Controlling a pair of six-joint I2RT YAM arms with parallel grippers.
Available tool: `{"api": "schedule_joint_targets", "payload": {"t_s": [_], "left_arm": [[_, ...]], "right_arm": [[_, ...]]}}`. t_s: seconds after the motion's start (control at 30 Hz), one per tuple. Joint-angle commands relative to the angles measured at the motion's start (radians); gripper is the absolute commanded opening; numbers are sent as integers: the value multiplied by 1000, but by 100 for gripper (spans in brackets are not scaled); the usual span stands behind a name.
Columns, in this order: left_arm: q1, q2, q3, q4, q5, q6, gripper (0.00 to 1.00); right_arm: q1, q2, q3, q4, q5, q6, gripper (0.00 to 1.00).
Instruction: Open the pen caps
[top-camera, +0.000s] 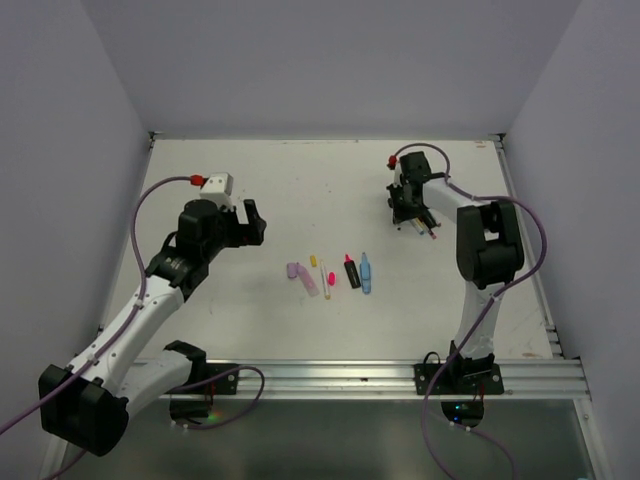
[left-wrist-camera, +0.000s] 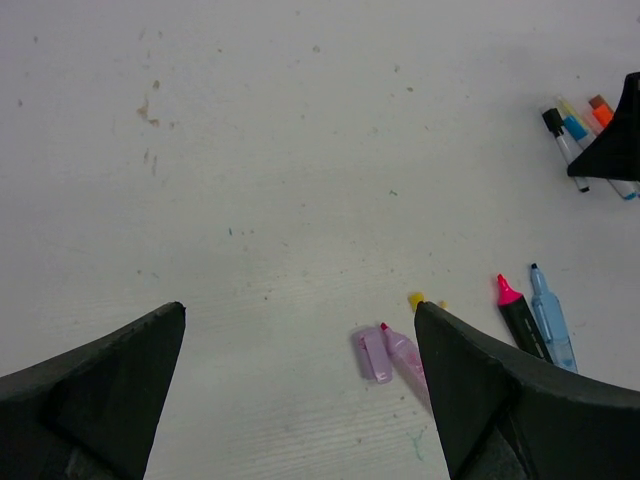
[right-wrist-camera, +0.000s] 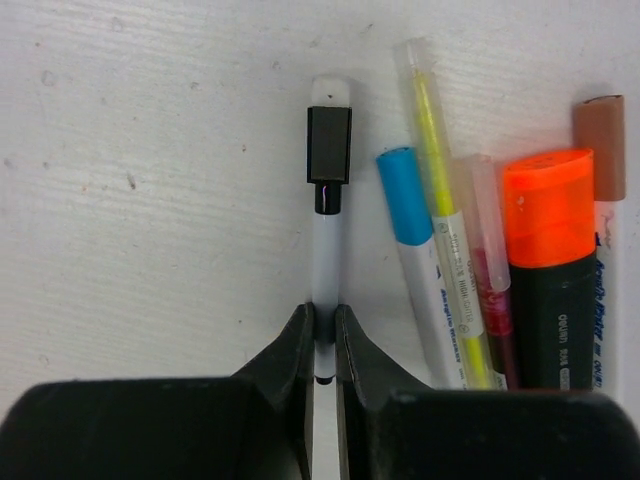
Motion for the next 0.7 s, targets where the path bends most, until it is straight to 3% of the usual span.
{"api": "schedule_joint_targets", "payload": {"t_s": [0.0,0.33,0.5,0.67], "left_arm": [[6,28,2,70,127,-36,100],[0,140,25,234,344,-273,100],[-66,200,51,312,303,-336,99],[-145,268,102,319,218,-375,91]], "right_arm": [[44,-52,-56,59,-118,31,0],[286,-384,-293,274,-131,106,0],[427,-550,-412,441,-140,152,0],[510,-633,-495,559,-115,171,0]]}}
